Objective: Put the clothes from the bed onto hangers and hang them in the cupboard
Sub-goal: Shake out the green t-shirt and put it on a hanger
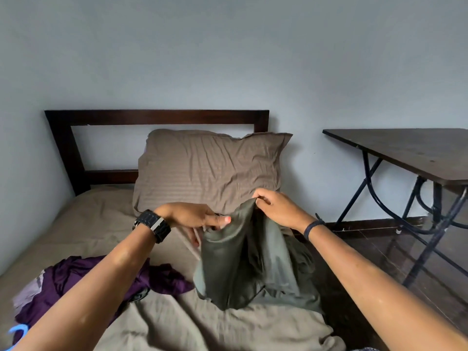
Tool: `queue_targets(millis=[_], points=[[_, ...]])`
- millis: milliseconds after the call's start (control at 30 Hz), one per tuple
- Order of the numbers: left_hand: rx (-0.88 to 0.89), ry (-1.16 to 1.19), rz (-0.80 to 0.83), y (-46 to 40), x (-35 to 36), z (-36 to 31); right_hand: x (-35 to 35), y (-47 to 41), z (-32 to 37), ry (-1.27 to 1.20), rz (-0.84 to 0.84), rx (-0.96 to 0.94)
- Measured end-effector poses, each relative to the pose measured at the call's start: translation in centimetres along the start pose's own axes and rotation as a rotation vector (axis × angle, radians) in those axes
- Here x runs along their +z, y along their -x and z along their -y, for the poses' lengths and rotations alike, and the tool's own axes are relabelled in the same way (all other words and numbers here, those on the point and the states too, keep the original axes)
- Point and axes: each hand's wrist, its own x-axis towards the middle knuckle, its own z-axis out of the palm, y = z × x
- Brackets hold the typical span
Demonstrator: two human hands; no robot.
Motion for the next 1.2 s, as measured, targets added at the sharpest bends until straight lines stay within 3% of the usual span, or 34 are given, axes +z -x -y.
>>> queue_targets(millis=[133,167,267,333,400,567,667,800,933,1200], points=[[0.308,-0.077,-0.457,-3.0,-1.4,-2.0,-2.4,-0.6,2.4,-0.051,-0.041,-0.163],[0.399,-0.064,-0.451,-3.6,-1.8,-2.5,-2.8,-0.9,2.9,-0.078,-0.038,-0.187],[0.588,0.171,-0.15,-4.3,-2.6,-4.8,-3.6,-1.6,3.8,-0.125,-0.034,-0.227],[0.607,0.257,0.028,-4.4,-3.0,-6.2,-4.0,-1.8,3.8,-0.171,-0.057,-0.241],[0.595,0.24,0.051,-4.9,-3.4,-7.1,-4.5,-1.7,3.6,-0.219,-0.106,-0.237],[0.628,-0.006,-0.315,-4.8,-4.5,-9.9,-5.2,-1.6,3.7,-0.263,-0.474,-0.202],[0.637,-0.004,-0.511,-4.2,-5.7,-12.2,-4.5,-1.8,4.5,-0.306,-0.635,-0.154],[0.717,-0.142,-0.543,-3.3,-7.8,-15.2,-4.6,-2.4,5.6,-0.247,-0.634,-0.164],[0.798,-0.174,-0.644,-2.2,-9.6,-17.7,-6.6,-3.2,5.9,-0.249,-0.72,-0.047],[0.827,-0.182,-1.179,1.5,-15.6,-21.5,-12.2,-3.0,6.1,-0.181,-0.499,0.1]])
